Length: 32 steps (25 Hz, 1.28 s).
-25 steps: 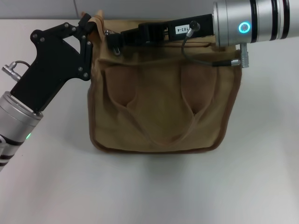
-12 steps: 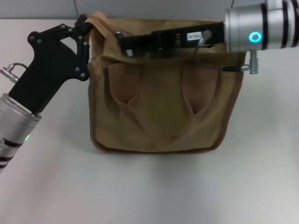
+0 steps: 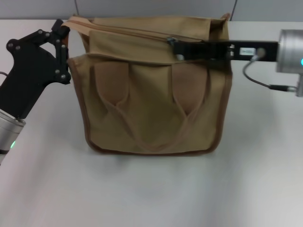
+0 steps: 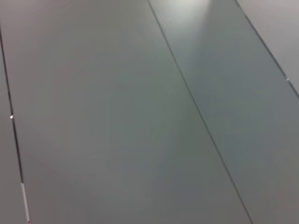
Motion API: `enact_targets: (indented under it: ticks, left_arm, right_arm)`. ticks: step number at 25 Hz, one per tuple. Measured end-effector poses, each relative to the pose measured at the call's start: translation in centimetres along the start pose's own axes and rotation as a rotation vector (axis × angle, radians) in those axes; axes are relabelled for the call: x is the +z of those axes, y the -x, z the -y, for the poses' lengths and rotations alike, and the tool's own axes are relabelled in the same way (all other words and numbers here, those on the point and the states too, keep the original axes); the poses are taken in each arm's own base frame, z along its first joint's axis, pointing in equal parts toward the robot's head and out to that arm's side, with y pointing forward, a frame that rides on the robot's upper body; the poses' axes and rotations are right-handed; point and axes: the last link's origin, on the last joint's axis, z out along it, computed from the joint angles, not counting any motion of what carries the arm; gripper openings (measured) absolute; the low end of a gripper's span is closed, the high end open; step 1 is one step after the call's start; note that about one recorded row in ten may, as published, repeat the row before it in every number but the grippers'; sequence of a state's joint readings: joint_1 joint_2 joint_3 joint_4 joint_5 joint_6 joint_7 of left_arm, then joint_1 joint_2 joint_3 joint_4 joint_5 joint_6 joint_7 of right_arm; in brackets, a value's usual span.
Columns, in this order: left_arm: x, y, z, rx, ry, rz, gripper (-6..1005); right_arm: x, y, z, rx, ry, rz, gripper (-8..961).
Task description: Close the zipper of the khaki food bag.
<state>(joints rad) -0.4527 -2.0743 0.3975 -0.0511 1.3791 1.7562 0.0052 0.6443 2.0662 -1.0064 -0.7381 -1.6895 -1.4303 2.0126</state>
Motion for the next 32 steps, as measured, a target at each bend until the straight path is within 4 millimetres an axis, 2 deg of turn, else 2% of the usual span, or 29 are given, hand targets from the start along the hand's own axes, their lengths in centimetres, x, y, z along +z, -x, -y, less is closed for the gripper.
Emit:
enact_targets:
  ticks: [4,7,17,22,27,32]
  left_arm:
    - [-0.1,0.3,0.1,0.003,-0.004,0.025,12]
    - [0.0,0.4,0.1,0.002,-0.004,0.03,12]
    - [0.2,0.5,-0.2,-0.004,0.012,0.031,13]
    - [0.1,0.6,-0.2,-0.003,0.013,0.044,13]
    - [-0.4,0.8,-0.1,-0.004,0.009,0.059,14]
    - [-1.1,0.9,0.6,-0.058,0.009,0.075,92]
  right_arm:
    - [-2.6,-0.8,0.7,0.021,-0.022,0.056,70]
    - [-3.8,-1.3,1.0,0.035,-0.033,0.085,82]
    - [-4.3,-1.8,0.3,-0.043,0.029,0.083,121]
    - [-5.6,-2.9,0.0,-0.194,0.049,0.134,141]
    - [-8.0,-5.8,-1.6,-0.472,0.097,0.251,319]
    - [-9.1,-8.5,-2.5,-0.558,0.141,0.296,551]
